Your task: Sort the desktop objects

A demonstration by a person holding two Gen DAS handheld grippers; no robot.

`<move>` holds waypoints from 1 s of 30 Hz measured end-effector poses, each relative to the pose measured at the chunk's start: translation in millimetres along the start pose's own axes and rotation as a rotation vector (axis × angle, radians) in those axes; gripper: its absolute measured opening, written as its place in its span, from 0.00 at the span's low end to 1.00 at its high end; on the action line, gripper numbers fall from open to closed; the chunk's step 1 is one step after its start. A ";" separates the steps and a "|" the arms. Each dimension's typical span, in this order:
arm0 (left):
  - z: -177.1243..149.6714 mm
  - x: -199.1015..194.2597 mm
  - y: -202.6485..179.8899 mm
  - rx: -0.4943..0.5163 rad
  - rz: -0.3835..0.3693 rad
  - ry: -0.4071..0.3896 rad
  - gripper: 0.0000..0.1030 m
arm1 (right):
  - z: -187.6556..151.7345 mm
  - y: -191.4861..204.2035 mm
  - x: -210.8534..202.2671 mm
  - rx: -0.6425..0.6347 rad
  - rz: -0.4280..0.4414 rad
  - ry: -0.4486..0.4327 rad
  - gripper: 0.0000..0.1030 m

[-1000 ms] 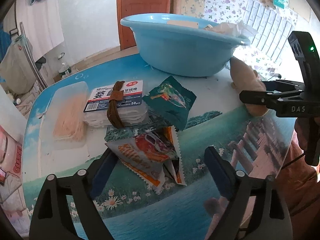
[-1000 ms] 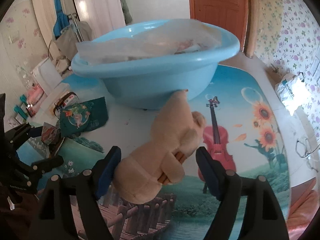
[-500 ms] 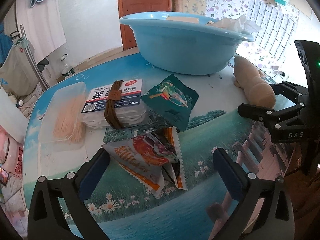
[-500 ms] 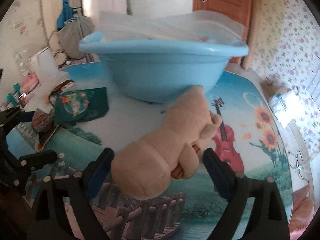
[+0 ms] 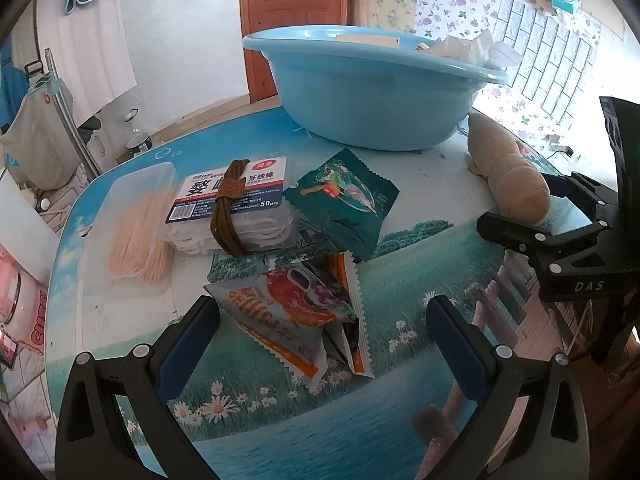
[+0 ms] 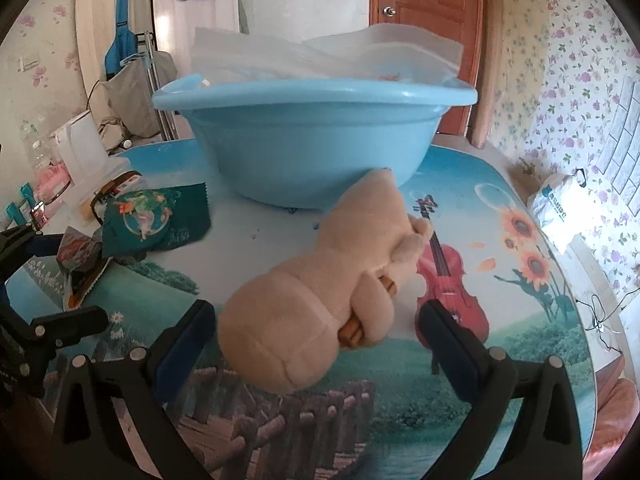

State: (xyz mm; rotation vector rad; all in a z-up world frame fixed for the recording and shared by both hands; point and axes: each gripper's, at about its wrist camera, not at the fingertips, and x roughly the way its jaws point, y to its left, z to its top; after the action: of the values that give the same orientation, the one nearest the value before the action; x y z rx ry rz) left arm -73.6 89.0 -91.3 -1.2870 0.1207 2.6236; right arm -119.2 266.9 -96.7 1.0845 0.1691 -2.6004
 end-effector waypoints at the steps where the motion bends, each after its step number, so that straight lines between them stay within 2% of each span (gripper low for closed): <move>1: -0.2 0.0 -0.1 0.000 0.000 0.000 1.00 | -0.2 -0.1 -0.5 -0.002 0.001 -0.003 1.00; 9: -1.7 -1.6 0.8 -0.006 0.006 -0.004 1.00 | 5.7 -13.4 1.9 -0.062 0.069 0.020 1.00; 30: 0.2 -0.1 0.6 -0.015 0.011 -0.001 1.00 | 3.5 -11.6 0.6 -0.062 0.060 0.014 1.00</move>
State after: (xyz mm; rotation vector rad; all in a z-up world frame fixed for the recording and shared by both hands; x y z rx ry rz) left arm -73.8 88.3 -91.2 -1.2931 0.1083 2.6399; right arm -125.8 276.9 -94.8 1.0705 0.2154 -2.5182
